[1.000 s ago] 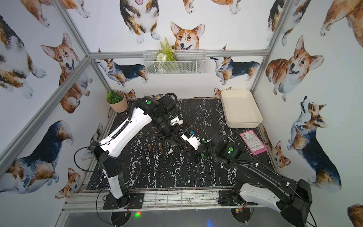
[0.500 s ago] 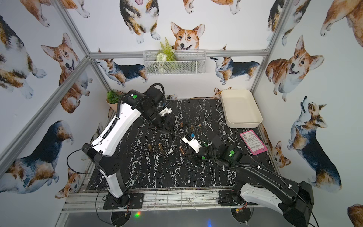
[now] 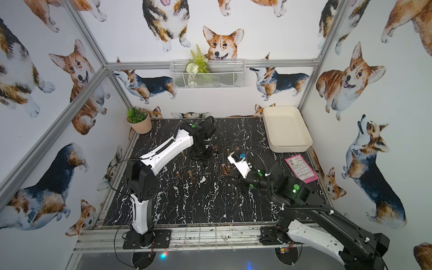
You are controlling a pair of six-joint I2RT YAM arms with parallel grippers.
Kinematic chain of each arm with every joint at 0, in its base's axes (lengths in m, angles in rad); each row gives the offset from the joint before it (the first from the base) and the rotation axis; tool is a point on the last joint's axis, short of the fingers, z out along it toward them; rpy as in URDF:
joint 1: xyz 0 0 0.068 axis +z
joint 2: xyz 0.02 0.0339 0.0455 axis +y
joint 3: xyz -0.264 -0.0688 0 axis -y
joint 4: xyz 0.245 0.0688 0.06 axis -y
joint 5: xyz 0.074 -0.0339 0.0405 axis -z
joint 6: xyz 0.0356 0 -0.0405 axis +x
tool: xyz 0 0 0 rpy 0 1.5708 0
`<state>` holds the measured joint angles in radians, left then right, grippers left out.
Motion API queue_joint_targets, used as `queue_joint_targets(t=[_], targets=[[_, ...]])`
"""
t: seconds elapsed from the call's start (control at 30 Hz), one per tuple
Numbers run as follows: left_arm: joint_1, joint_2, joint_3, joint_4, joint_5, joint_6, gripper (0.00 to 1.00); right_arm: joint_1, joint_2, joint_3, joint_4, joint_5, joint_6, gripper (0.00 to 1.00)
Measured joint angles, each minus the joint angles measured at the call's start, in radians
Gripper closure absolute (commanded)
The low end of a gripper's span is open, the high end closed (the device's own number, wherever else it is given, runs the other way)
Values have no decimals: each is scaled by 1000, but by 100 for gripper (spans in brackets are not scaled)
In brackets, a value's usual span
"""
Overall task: Open the lipstick cap
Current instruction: Place the cover at the center of the board.
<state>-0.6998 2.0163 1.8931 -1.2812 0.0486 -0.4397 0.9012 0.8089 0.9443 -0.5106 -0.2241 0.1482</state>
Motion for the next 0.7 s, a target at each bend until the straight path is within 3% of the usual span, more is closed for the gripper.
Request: queue_joint_targets(t=[0.37, 0.7], targets=[[-21, 117, -176, 285, -119, 0, 95, 0, -3, 55, -88, 91, -17, 95], [-3, 91, -262, 449, -155, -17, 93, 0, 8, 43, -94, 93, -17, 95]])
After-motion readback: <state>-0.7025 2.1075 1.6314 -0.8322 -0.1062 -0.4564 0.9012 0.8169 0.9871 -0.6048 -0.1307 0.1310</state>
